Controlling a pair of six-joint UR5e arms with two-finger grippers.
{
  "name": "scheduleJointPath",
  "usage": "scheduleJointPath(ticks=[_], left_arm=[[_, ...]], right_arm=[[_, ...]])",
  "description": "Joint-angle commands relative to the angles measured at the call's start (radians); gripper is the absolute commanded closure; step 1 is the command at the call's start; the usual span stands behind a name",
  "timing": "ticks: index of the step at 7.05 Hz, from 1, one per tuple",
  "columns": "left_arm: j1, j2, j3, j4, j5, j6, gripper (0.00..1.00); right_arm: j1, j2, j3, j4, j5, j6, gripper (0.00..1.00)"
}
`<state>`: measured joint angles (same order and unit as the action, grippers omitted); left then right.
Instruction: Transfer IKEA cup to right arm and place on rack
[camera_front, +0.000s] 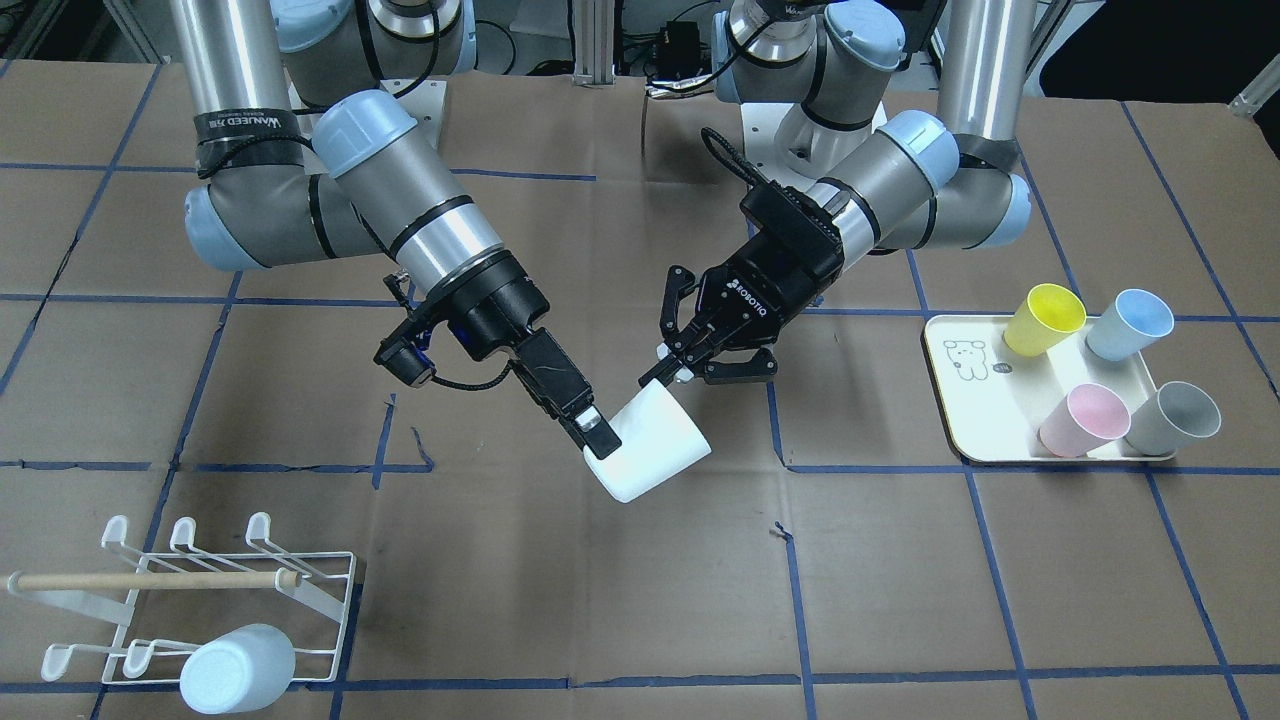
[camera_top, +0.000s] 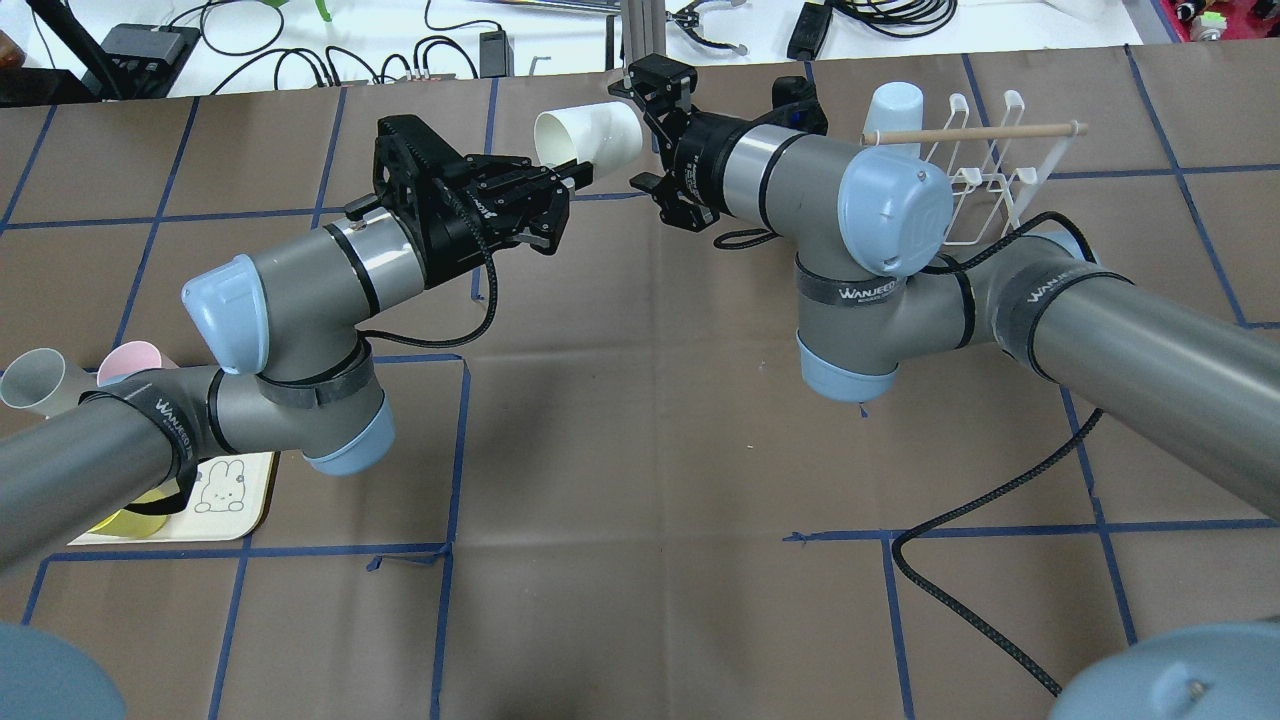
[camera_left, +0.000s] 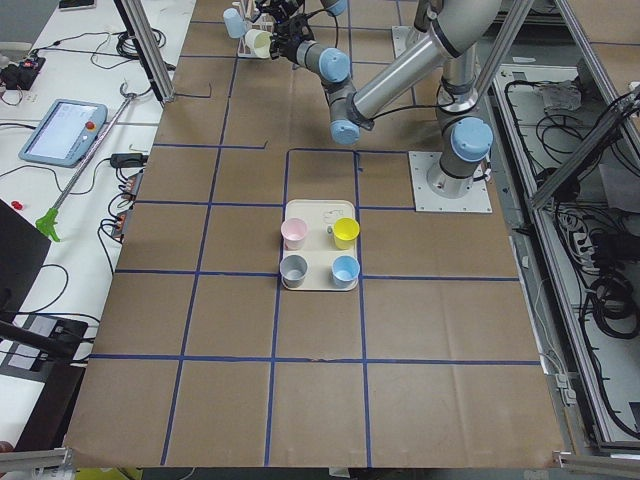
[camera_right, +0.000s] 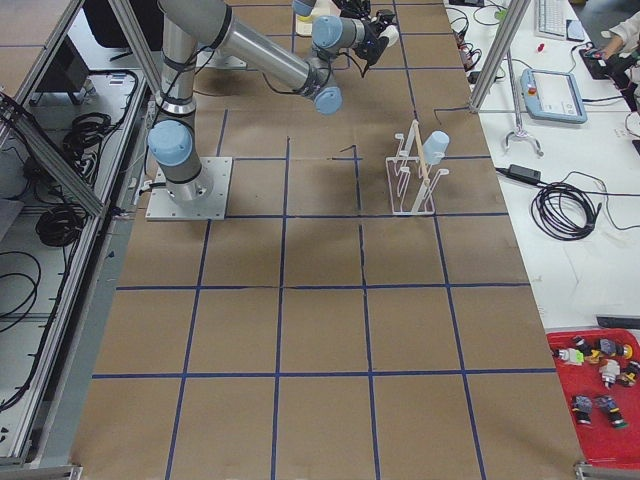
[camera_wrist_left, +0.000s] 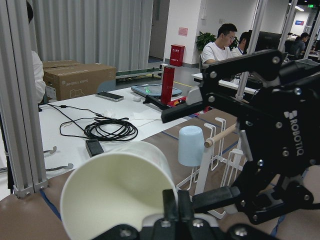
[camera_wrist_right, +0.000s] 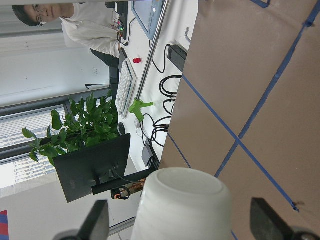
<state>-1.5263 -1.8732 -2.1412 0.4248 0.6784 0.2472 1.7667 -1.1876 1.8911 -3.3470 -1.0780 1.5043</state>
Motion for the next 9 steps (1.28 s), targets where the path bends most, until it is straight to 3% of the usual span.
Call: scheduleJointPath(ticks=[1,7,9], left_arm=[[0.0,0.0,0.0,0.0,0.001,-0.003,0.93],[0.0,0.003,0.0,0.0,0.001,-0.003,0.93],[0.0,0.005,0.001,0.0,0.001,-0.005,0.93]], right_arm=[[0.011,0.037,-0.041,0.001,0.001,0.001,0.01],[0.037,0.057,-0.061,0.007,-0.013,0.04,0.05],[0.037,0.057,-0.061,0.009,-0.007,0.04,0.31]])
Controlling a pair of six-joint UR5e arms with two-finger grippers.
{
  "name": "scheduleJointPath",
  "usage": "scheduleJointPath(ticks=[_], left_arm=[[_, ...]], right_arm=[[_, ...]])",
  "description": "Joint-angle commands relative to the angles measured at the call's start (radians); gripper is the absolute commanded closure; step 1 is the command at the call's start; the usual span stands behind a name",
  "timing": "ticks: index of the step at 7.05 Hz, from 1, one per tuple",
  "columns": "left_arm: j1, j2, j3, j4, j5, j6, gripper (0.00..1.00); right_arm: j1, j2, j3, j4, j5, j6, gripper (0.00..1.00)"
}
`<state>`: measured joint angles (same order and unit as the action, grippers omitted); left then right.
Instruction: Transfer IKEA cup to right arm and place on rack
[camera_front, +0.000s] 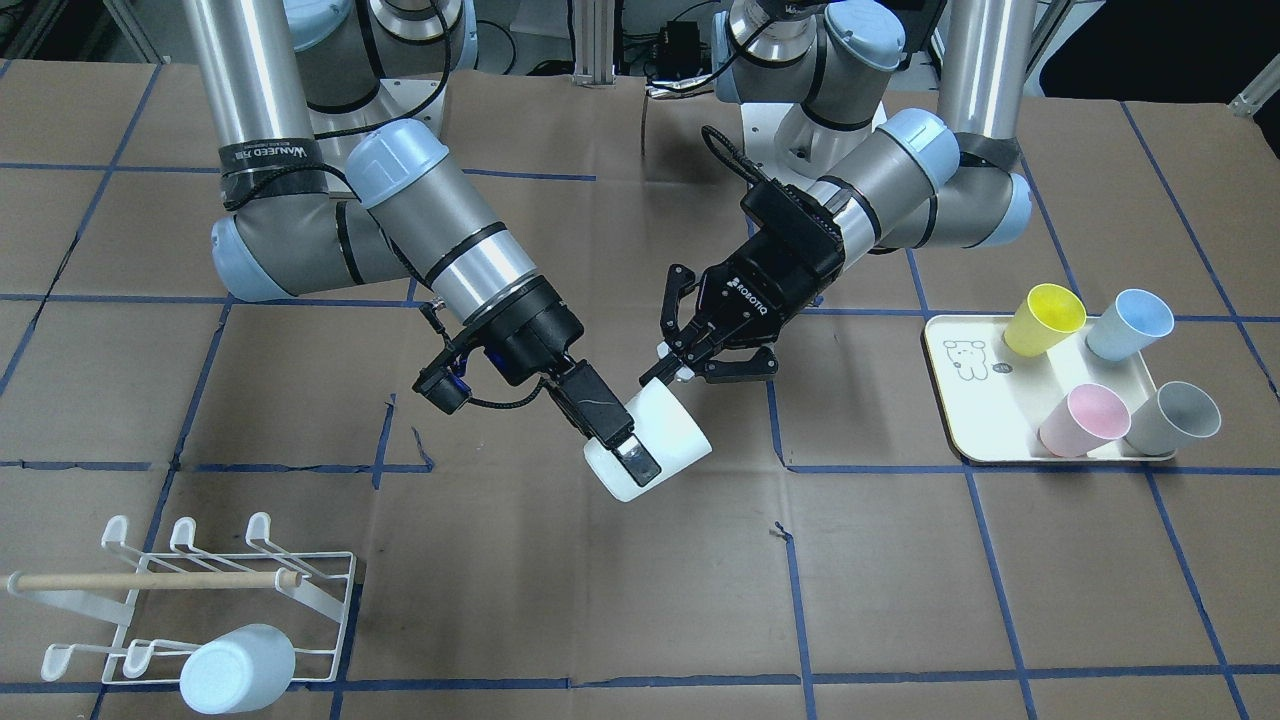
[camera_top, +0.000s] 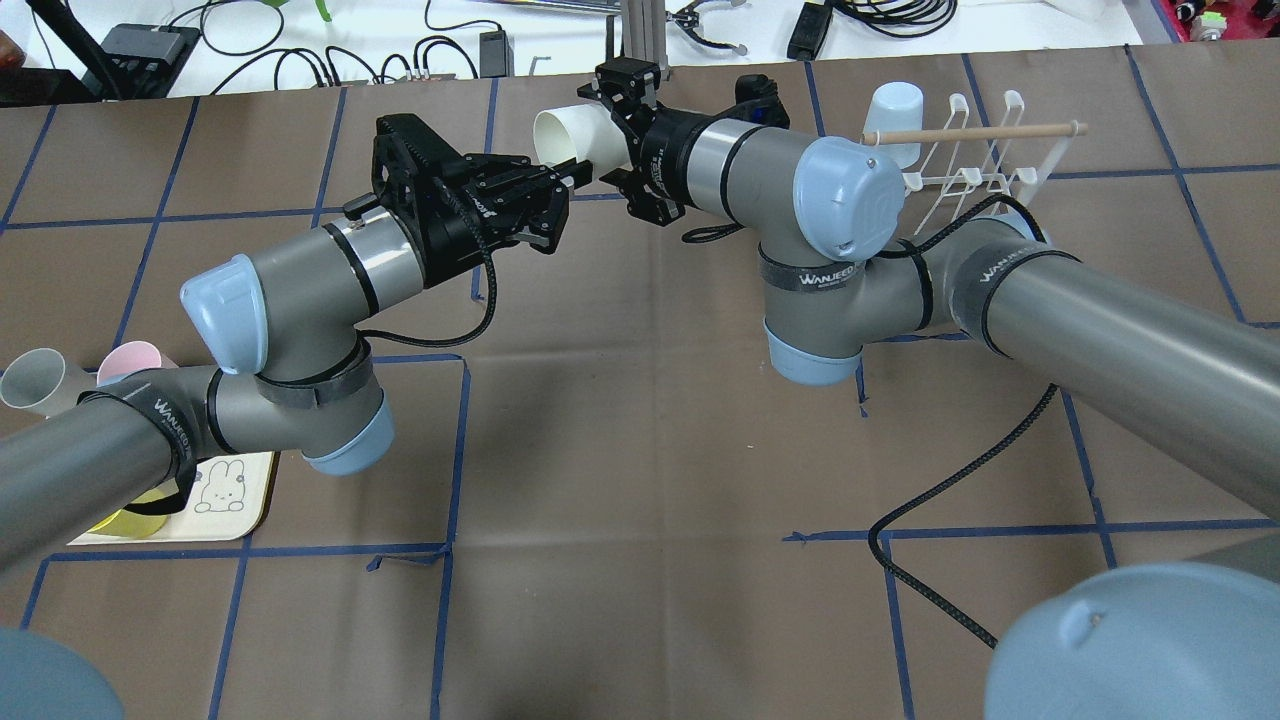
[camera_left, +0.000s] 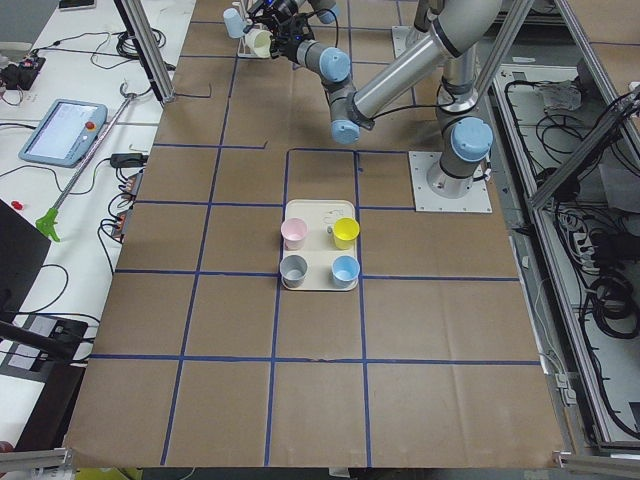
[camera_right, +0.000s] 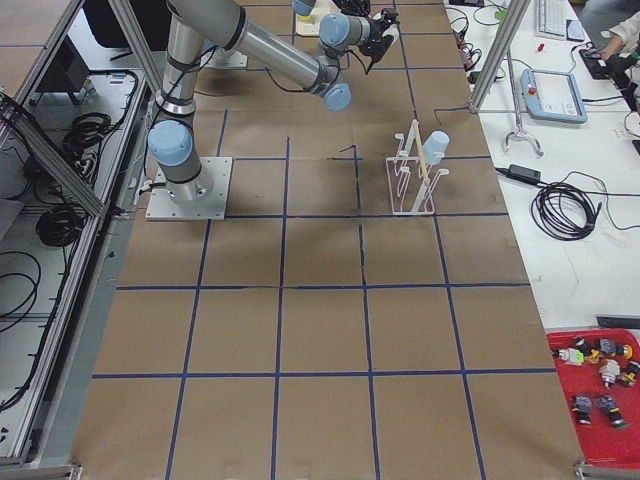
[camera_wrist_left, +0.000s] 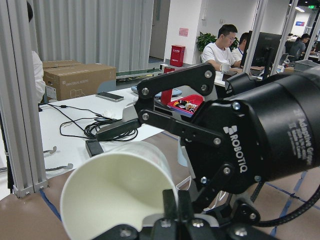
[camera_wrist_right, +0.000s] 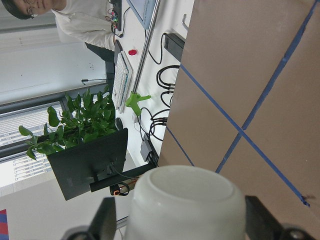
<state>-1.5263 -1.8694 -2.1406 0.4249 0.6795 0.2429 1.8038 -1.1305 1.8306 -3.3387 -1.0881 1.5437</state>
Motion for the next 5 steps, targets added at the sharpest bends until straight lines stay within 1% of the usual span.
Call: scheduleJointPath(ticks=[1,2,3,4,5], left_arm=[[0.0,0.001,0.001,0.0,0.002,-0.001,0.92],[0.0,0.001,0.002,0.0,0.002,-0.001,0.91],[0.0,0.001,0.002,0.0,0.002,-0.001,0.89],[0.0,0.001,0.004,-0.002,0.002,-0.004,0.79],[0.0,0.001,0.008,0.0,0.005,-0.016,0.59]], right_arm=[[0.0,0.0,0.001,0.001,0.005,-0.002,0.44],[0.0,0.0,0.002,-0.001,0.005,-0.008,0.53],[0.0,0.0,0.002,-0.004,0.007,-0.008,0.54],[0.0,-0.002,0.001,-0.004,0.007,-0.008,0.55],[0.0,-0.003,0.001,-0.004,0.007,-0.008,0.56]])
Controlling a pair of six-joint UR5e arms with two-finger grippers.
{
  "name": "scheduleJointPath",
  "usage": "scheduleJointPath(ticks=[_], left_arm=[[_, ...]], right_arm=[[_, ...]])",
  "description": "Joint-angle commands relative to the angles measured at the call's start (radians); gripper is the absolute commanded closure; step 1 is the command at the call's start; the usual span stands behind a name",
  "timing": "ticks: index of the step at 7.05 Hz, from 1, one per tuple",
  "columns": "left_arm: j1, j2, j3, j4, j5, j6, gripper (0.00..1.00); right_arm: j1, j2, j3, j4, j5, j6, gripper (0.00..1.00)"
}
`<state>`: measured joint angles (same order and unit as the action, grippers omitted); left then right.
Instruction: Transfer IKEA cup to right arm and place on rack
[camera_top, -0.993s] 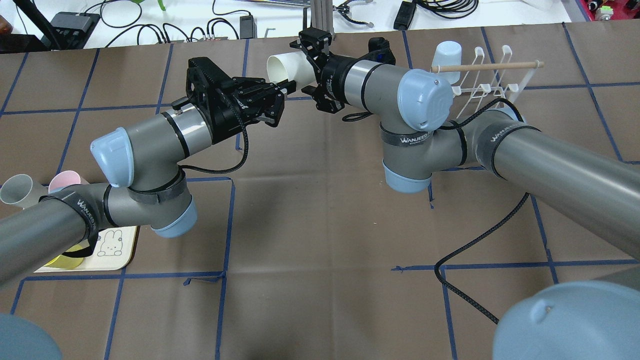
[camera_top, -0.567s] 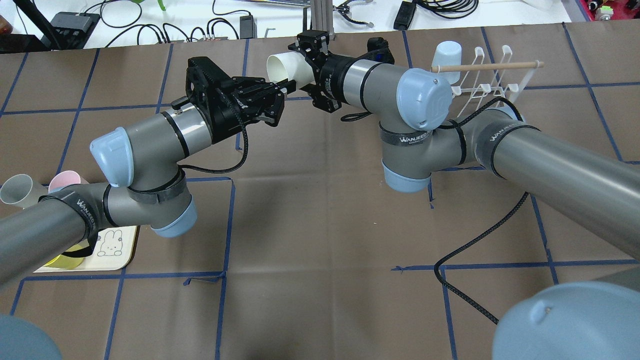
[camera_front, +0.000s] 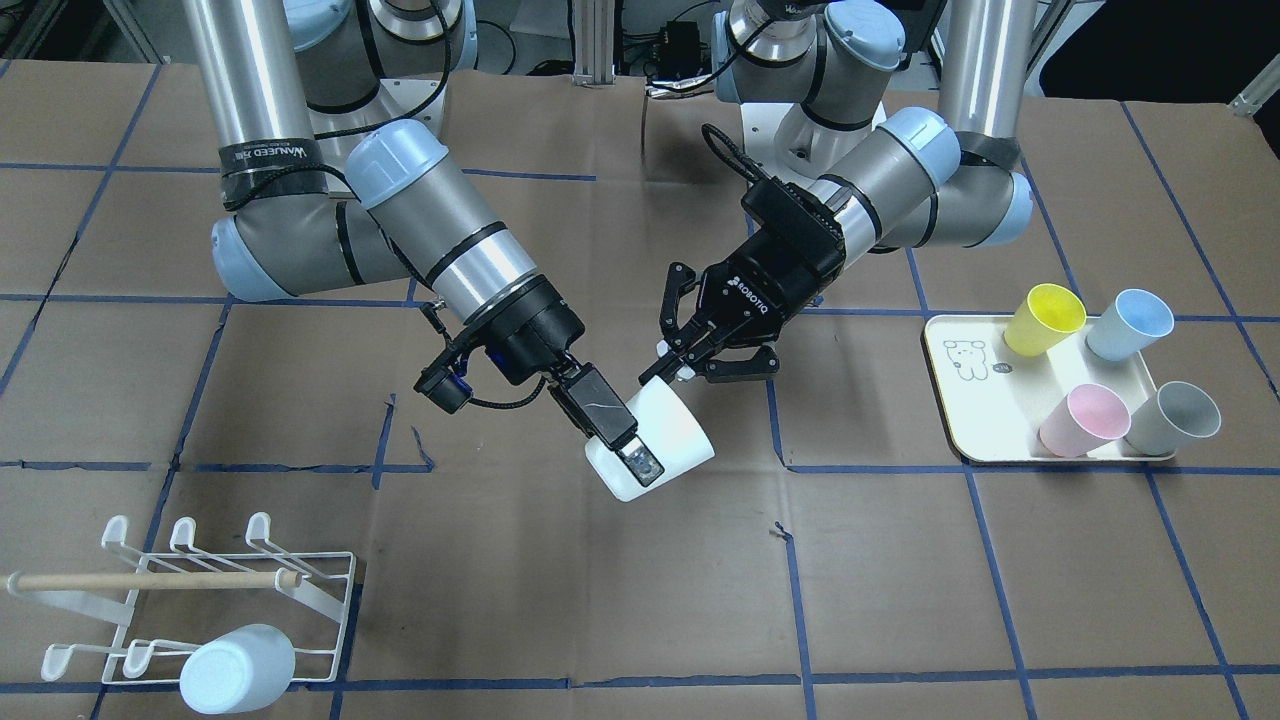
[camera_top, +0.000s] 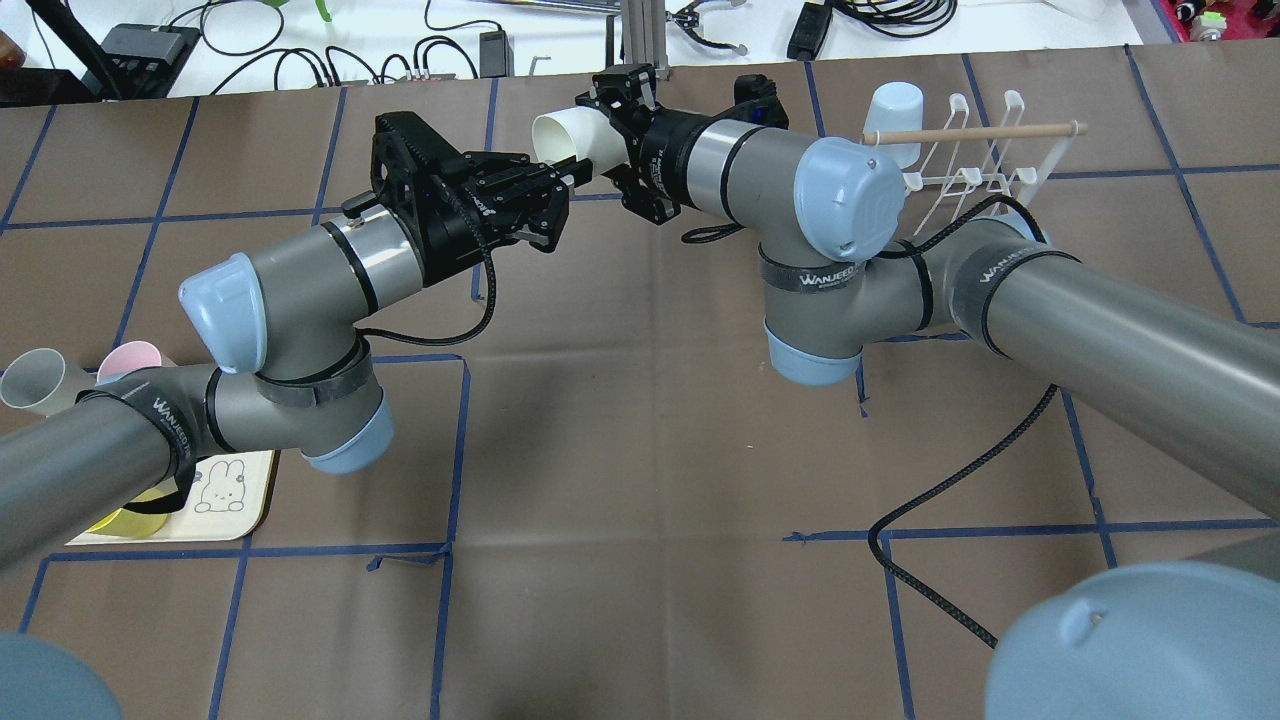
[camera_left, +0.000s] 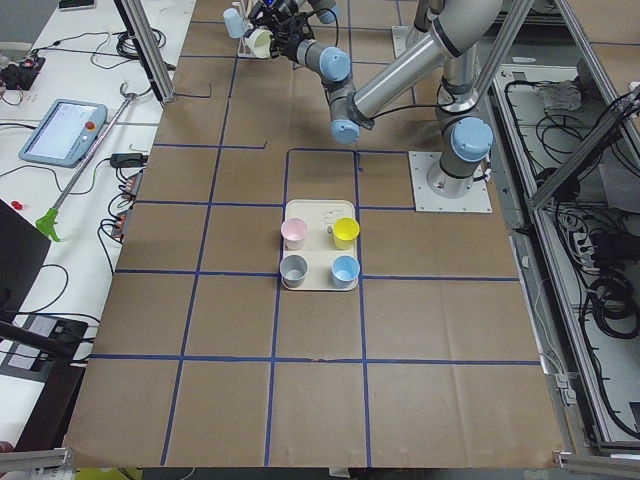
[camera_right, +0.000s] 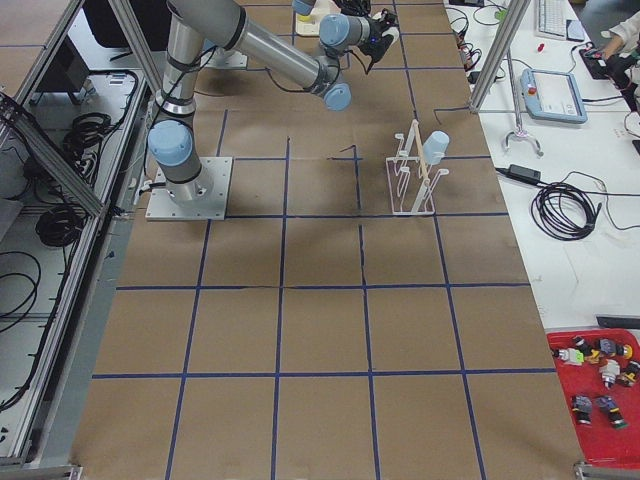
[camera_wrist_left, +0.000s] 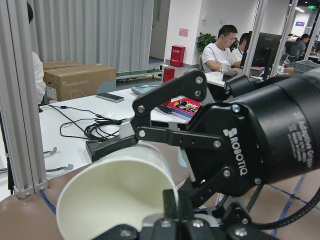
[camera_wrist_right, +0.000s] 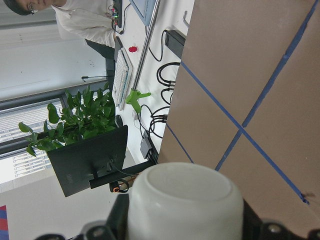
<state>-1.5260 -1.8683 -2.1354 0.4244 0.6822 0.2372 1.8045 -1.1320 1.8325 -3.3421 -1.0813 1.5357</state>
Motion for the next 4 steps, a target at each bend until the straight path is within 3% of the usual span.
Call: scheduleJointPath(ticks=[1,4], left_arm=[[0.0,-0.002,0.005,0.001,0.008,-0.012,0.45],[0.004,0.0,0.008,0.002,0.008,-0.059,0.02]], right_arm=[[-0.002,-0.002,-0.001,-0.002,0.0,0.001,0.57],[-0.002,-0.003,-0.001,-0.004,0.0,0.0,0.58]])
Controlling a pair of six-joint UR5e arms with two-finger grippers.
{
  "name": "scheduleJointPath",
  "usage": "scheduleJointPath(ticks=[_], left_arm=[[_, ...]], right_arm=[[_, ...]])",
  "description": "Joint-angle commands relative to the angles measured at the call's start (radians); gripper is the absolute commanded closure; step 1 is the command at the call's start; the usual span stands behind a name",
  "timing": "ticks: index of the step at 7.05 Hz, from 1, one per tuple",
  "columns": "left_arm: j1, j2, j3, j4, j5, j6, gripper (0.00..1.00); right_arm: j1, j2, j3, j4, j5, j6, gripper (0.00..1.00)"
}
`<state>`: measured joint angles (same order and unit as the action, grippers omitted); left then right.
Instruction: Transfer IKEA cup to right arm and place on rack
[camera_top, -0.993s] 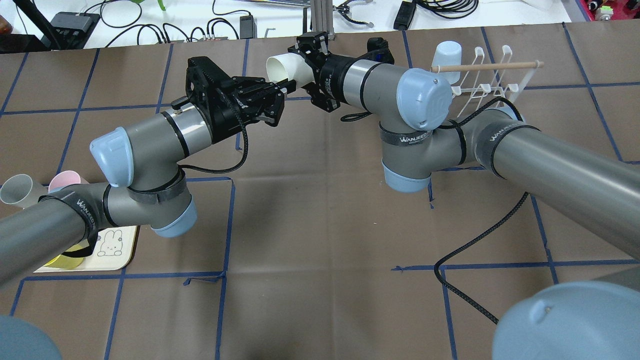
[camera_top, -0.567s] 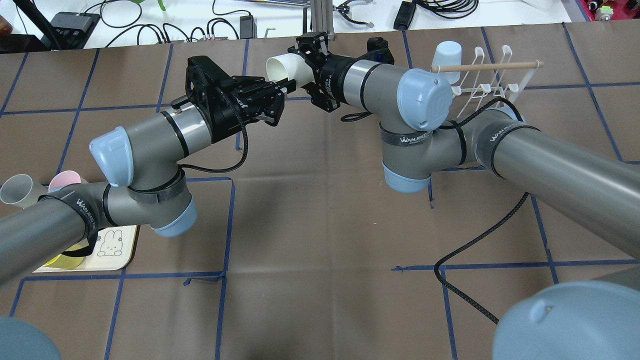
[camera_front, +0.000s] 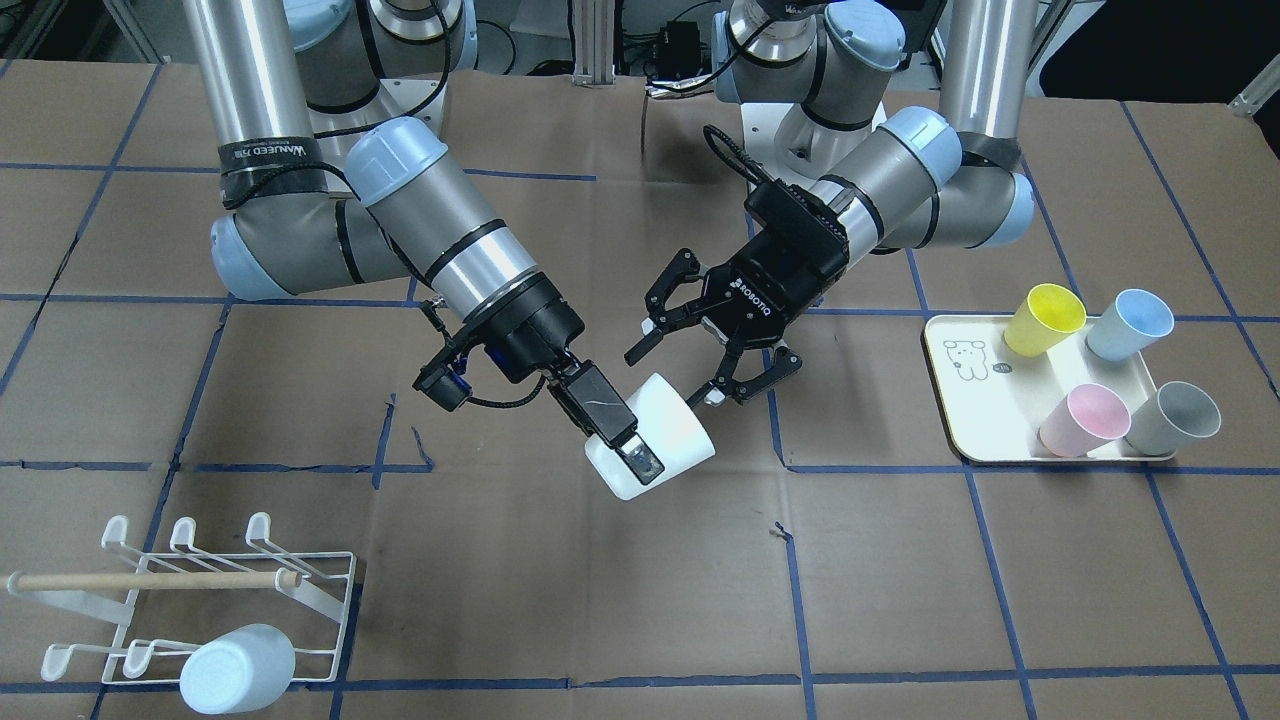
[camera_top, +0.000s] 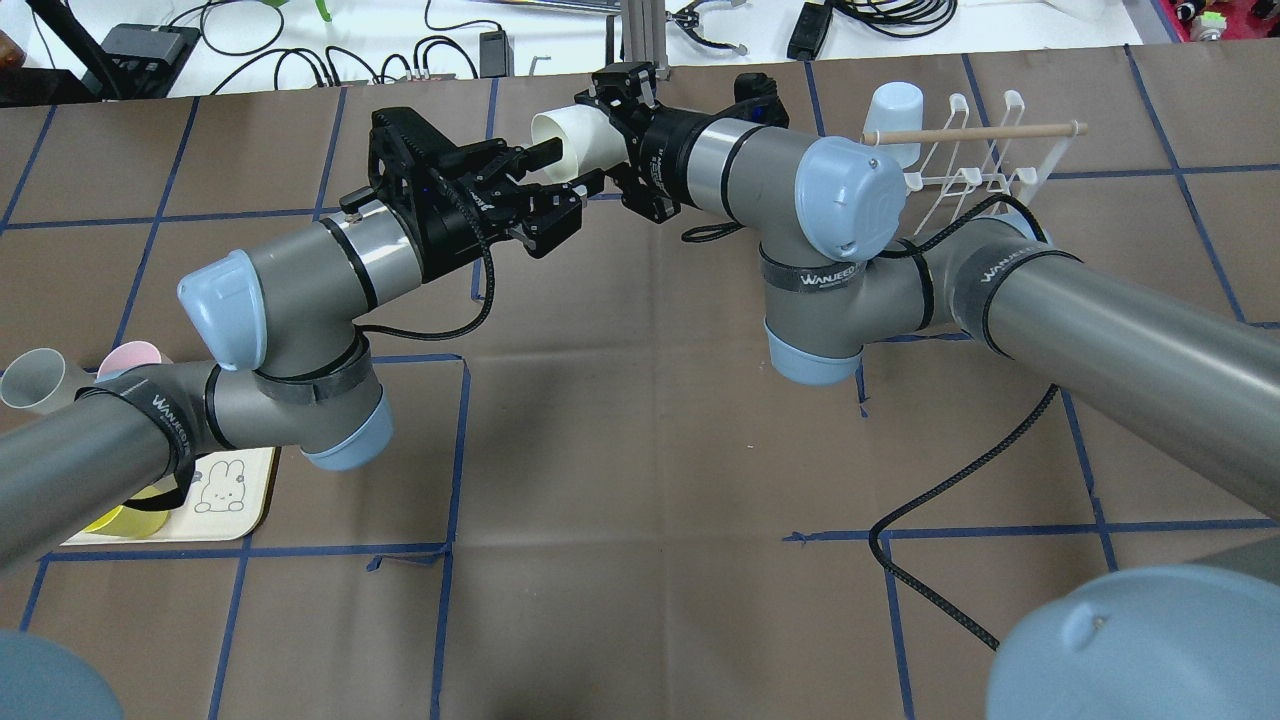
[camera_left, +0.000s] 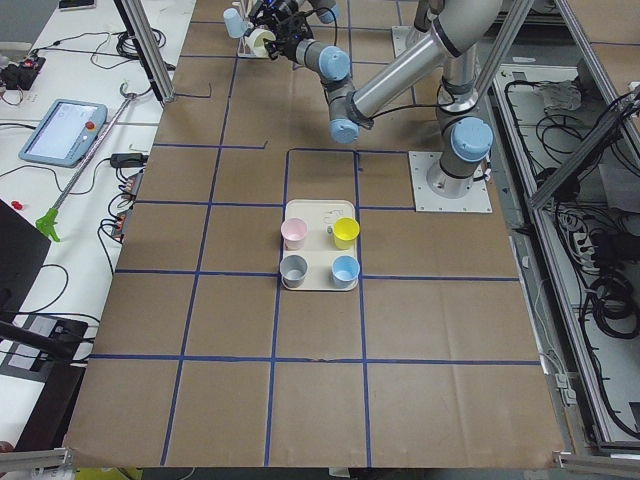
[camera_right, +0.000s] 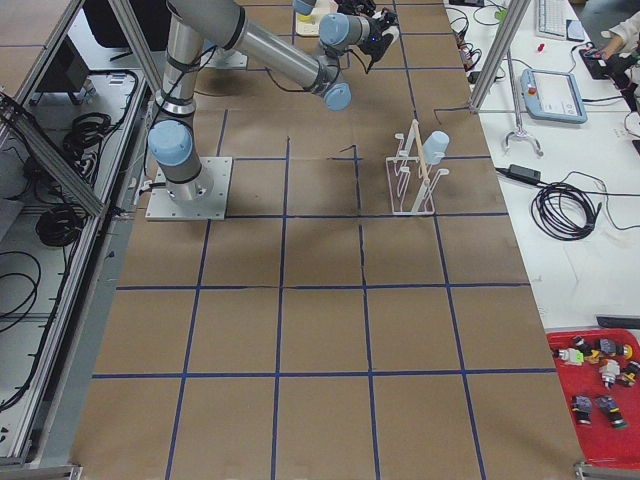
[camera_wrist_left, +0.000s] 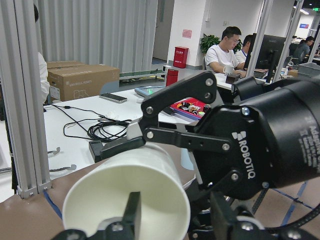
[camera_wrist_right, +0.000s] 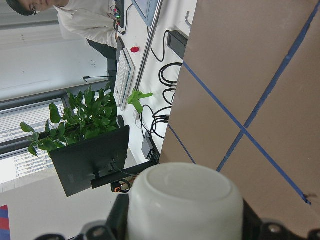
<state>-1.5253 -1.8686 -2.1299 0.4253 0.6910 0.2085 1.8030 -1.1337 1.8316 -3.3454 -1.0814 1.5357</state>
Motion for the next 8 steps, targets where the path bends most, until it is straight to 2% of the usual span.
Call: scheduleJointPath(ticks=[1,3,5,6,7,8], left_arm=[[0.014,0.005,-0.002,0.006,-0.001,-0.035,0.01],[0.11,0.041,-0.034,0.035,-0.019,-0.034,0.01],[0.282,0.112,-0.106,0.041,-0.156,-0.034,0.01],[0.318,0.117,-0.098,0.04,-0.181,-0.035,0.01],[0.32,0.111,-0.091,0.027,-0.168,-0.035,0.01],[0.32,0.108,-0.056,-0.018,-0.084,-0.037,0.01]], right_arm=[[-0.001,-0.003,0.0,0.0,0.0,0.0,0.58],[-0.001,-0.004,-0.005,0.001,0.0,-0.002,0.61],[-0.049,-0.011,-0.006,0.0,0.0,-0.02,0.66],[-0.115,-0.024,-0.006,0.003,0.0,-0.119,0.66],[-0.175,-0.056,-0.006,0.012,0.0,-0.284,0.66],[-0.222,-0.093,0.001,0.018,-0.002,-0.451,0.66]])
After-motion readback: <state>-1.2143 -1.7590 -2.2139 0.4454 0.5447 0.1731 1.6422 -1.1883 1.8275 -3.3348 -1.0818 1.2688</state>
